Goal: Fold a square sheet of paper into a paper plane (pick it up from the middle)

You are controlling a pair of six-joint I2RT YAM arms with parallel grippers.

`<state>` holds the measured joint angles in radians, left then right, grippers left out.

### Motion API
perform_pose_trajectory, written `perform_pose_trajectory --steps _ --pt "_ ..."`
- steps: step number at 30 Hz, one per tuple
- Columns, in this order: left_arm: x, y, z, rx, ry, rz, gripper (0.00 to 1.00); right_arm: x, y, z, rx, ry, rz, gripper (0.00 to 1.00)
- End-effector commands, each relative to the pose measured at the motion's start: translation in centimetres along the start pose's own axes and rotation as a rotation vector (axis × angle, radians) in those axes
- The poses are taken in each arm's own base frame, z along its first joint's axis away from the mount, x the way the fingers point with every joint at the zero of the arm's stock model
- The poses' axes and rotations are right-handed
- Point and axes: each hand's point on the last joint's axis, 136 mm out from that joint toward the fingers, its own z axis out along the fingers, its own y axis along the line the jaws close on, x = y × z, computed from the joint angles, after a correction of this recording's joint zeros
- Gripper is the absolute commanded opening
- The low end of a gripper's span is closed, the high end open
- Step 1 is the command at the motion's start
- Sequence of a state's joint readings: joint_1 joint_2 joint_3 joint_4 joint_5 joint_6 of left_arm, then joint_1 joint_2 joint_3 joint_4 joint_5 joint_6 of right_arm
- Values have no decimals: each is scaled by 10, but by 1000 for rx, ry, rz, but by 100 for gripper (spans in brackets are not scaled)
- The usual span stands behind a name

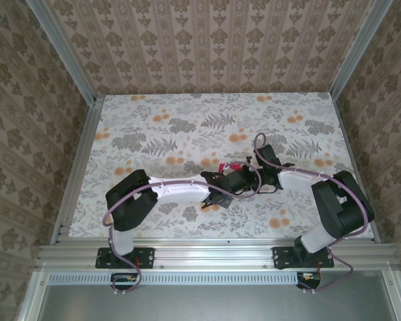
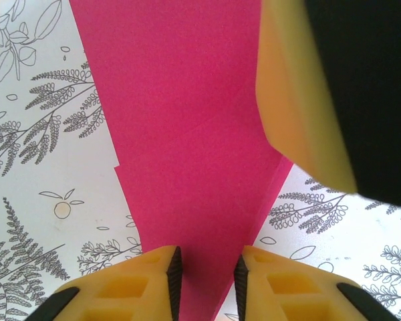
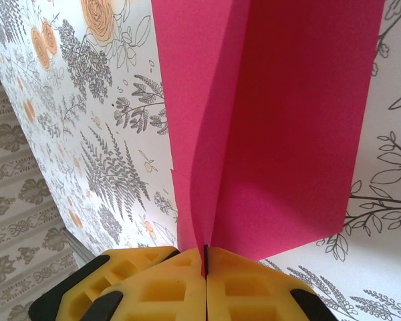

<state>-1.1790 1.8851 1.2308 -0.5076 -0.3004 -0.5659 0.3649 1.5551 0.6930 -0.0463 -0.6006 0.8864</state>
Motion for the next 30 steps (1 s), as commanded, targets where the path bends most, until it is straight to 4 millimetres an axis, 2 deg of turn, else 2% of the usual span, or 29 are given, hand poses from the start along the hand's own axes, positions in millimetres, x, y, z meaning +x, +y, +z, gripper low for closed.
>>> perform_pose_trajectory --steps 1,8,23,28,30 --pt "18 -1 8 -16 43 28 31 -4 15 0 -25 -4 -25 7" --pt "20 3 7 -20 33 18 33 -6 17 -1 -26 -12 -24 6" --pt "19 5 4 -18 11 -14 14 -4 17 -2 -27 -5 -29 6" --pt "18 5 4 -1 2 -50 13 -4 17 -1 -27 -3 -32 7" --pt "18 5 4 9 2 -67 18 -3 17 -1 -28 -1 -31 7"
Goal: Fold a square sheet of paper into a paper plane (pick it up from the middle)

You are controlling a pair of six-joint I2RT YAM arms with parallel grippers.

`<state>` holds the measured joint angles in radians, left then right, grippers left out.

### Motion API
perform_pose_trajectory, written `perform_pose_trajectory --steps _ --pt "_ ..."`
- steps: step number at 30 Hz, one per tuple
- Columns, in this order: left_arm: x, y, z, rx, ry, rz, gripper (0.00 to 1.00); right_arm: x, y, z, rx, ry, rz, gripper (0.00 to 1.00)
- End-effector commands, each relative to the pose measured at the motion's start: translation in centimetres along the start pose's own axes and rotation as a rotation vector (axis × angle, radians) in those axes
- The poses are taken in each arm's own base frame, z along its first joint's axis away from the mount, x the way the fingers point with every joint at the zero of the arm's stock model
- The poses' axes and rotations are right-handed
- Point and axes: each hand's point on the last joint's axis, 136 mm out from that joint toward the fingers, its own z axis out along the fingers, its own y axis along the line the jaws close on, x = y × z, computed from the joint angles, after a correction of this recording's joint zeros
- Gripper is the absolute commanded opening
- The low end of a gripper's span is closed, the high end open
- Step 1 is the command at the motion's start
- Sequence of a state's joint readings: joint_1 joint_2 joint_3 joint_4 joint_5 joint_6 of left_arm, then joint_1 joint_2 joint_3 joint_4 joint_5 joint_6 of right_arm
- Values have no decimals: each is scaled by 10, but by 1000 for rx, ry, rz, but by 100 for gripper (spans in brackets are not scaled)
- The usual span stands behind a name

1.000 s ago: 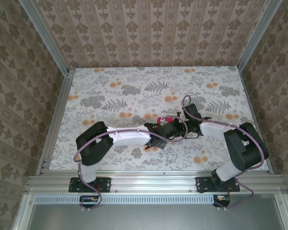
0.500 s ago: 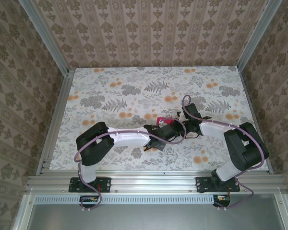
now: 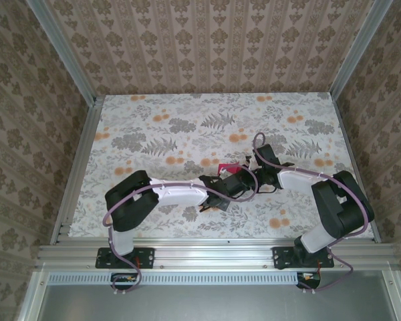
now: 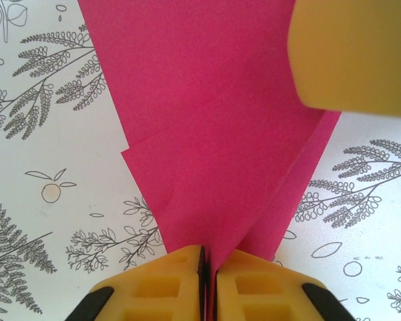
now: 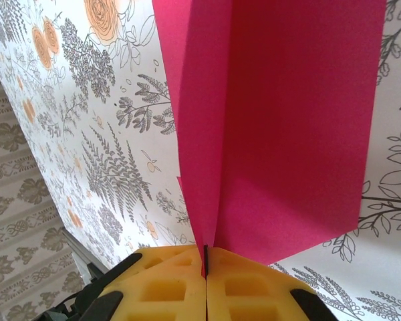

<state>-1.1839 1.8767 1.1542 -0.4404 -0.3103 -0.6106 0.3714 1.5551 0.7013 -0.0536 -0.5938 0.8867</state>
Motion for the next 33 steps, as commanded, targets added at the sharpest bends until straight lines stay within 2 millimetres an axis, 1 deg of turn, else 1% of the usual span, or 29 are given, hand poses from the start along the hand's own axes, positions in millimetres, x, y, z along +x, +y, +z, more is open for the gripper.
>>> perform_pose_trajectory --steps 1,7,12,15,21,23,25,28,33 --pt "3 1 -6 21 4 -35 19 -3 15 -2 -32 1 -28 7" --pt "-7 -4 -15 50 -31 -63 27 -2 14 -1 -28 2 -28 7" --pt "-13 -5 -20 67 -55 -89 27 -1 12 -1 -24 3 -26 7" --pt "-12 -3 -20 57 -53 -98 24 -1 11 -1 -21 2 -24 7" --pt "-4 4 -14 15 -22 -98 23 -2 13 -2 -23 0 -29 7" --pt "-3 5 -13 11 -19 -102 19 -2 13 -2 -23 0 -29 7" --pt "-3 5 -13 9 -19 -106 18 -2 13 -2 -22 0 -29 7" --pt "-4 6 -12 11 -19 -110 13 -2 14 -2 -24 0 -30 7" --pt "-2 9 -11 18 -14 -138 3 -2 16 -3 -31 -1 -34 8"
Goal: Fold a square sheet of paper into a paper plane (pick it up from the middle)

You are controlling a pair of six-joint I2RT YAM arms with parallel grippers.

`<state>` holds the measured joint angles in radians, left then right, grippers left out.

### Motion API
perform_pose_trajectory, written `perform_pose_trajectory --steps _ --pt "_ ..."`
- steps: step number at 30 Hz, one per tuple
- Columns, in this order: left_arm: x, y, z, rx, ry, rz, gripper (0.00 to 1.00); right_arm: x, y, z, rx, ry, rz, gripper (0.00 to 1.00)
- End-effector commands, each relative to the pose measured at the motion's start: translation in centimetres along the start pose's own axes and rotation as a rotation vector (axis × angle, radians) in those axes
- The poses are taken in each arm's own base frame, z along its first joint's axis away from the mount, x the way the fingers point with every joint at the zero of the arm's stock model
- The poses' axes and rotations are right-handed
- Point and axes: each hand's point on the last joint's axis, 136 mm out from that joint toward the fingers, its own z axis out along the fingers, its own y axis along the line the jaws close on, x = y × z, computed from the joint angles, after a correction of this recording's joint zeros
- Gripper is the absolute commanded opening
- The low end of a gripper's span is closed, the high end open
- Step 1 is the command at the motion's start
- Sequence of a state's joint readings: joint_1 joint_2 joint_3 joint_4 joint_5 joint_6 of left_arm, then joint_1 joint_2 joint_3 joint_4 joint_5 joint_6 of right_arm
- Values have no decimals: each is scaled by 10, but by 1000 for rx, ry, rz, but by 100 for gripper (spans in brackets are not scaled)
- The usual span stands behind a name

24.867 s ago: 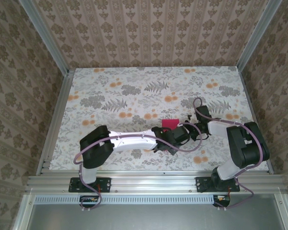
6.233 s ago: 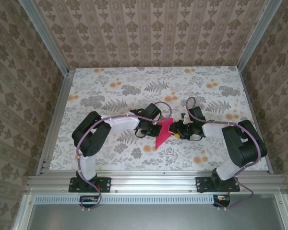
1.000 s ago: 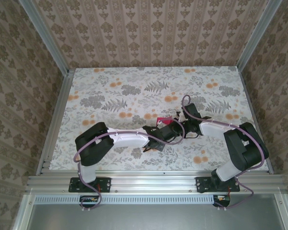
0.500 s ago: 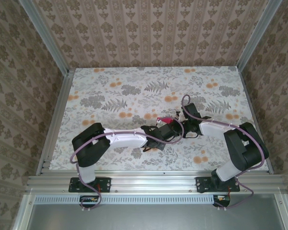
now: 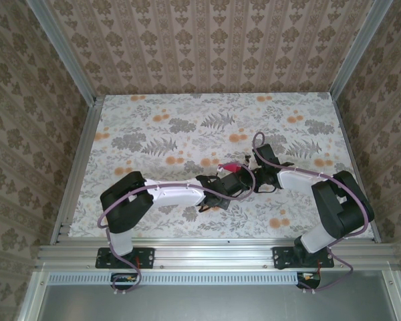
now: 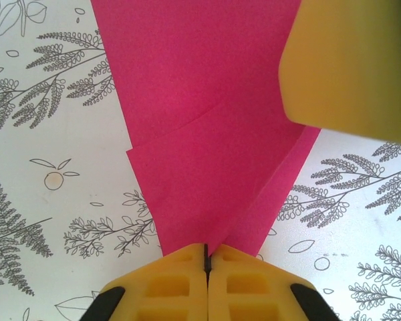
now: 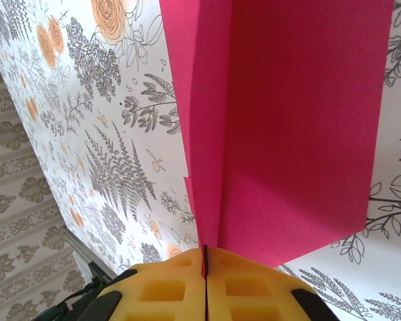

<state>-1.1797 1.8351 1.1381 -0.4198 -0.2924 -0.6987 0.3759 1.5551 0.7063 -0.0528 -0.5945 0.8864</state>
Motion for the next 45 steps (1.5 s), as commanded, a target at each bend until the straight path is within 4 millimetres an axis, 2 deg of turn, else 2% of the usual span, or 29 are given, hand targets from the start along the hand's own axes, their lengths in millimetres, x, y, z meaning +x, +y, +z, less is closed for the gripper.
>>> perform_pose_trajectory --steps 1,5,10,18,21,23,30,35,45 --pt "3 11 0 -15 10 -39 1 -3 15 -3 -32 -1 -29 9" --pt "4 15 1 17 1 -91 0 -3 18 -6 -40 -5 -41 15" --pt "2 16 1 118 -28 -170 0 -4 21 -12 -22 -9 -84 27" --pt "-1 16 2 320 -50 -275 0 -5 26 -31 13 -48 -173 43" --pt "-1 18 4 369 -48 -314 0 0 32 -31 -18 -24 -195 42" --pt "-1 20 5 396 -45 -337 0 2 36 -28 -44 -8 -207 37" --pt "3 26 13 439 -8 -375 0 5 48 0 -82 39 -209 20" --pt "5 30 16 448 10 -393 0 3 53 14 -77 57 -217 18" --pt "3 34 17 468 19 -407 0 -11 43 33 -24 50 -189 16"
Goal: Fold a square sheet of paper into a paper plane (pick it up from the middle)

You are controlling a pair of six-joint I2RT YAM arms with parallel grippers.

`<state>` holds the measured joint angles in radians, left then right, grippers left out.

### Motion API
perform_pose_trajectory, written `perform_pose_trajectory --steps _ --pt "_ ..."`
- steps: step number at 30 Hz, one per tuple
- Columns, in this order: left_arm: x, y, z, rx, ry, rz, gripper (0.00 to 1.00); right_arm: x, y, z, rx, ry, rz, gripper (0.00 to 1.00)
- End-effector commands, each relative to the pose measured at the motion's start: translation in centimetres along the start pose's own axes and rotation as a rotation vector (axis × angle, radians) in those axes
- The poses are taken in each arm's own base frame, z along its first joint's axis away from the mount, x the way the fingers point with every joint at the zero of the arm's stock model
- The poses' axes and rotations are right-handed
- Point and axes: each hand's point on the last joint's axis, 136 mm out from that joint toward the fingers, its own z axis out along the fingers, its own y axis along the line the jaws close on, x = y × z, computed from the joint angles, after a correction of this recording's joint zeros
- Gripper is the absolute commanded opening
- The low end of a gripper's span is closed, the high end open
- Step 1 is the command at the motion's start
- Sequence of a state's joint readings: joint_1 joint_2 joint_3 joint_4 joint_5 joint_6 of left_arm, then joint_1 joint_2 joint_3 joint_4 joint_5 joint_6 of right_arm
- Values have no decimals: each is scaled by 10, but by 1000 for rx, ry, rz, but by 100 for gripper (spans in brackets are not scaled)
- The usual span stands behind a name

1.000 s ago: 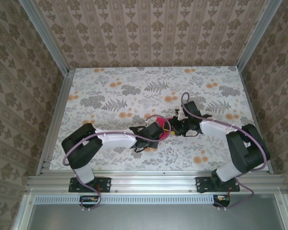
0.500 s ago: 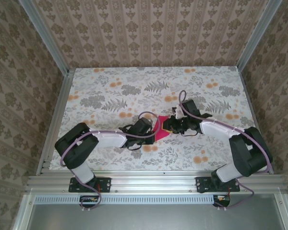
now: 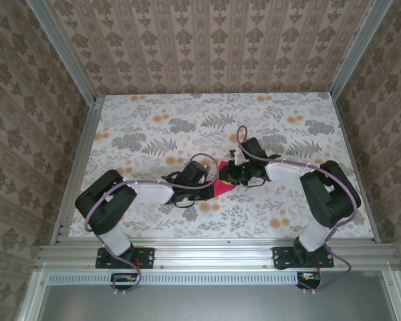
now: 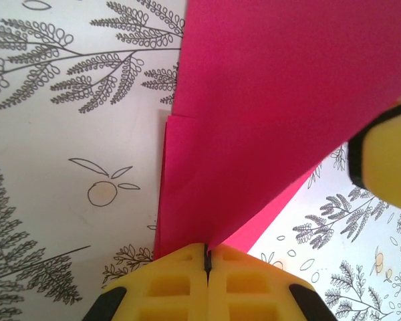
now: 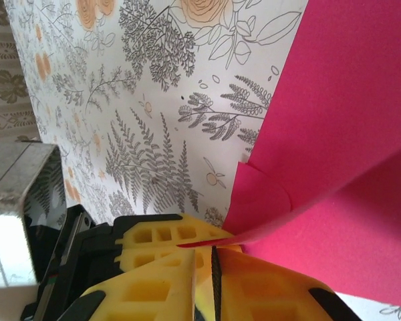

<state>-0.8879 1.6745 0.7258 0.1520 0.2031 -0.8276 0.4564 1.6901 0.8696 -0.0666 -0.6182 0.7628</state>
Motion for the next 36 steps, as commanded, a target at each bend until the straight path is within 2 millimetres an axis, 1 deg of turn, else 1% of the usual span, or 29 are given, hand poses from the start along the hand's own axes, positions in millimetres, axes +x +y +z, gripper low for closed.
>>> perform_pose_trajectory --steps 1,3,6,7,9,13,17,27,31,34,36 --pt "5 6 4 1 25 -19 0 -12 2 5 9 -21 0 15" --pt "6 7 4 -2 30 -19 1 -15 -1 8 25 -24 5 15" --pt "7 10 2 -19 35 -14 10 -19 -4 11 38 -29 11 14" --pt "7 11 2 -25 35 -12 11 -20 -4 10 40 -31 13 14" --pt "9 14 -1 -38 37 -4 18 -21 -5 11 48 -34 13 14" --pt "9 15 -4 -53 41 9 20 -21 -6 11 50 -32 15 14" --pt "10 17 -5 -70 53 26 18 -20 -9 12 60 -30 21 14" --pt "8 18 -11 -109 53 73 24 -21 -10 12 65 -29 22 13" --pt "7 17 -11 -115 61 91 23 -21 -9 12 64 -27 22 13" --pt "6 16 -10 -113 57 90 16 -20 -10 12 64 -24 22 13" --pt "4 13 -10 -97 51 91 9 -19 -10 12 64 -22 23 13"
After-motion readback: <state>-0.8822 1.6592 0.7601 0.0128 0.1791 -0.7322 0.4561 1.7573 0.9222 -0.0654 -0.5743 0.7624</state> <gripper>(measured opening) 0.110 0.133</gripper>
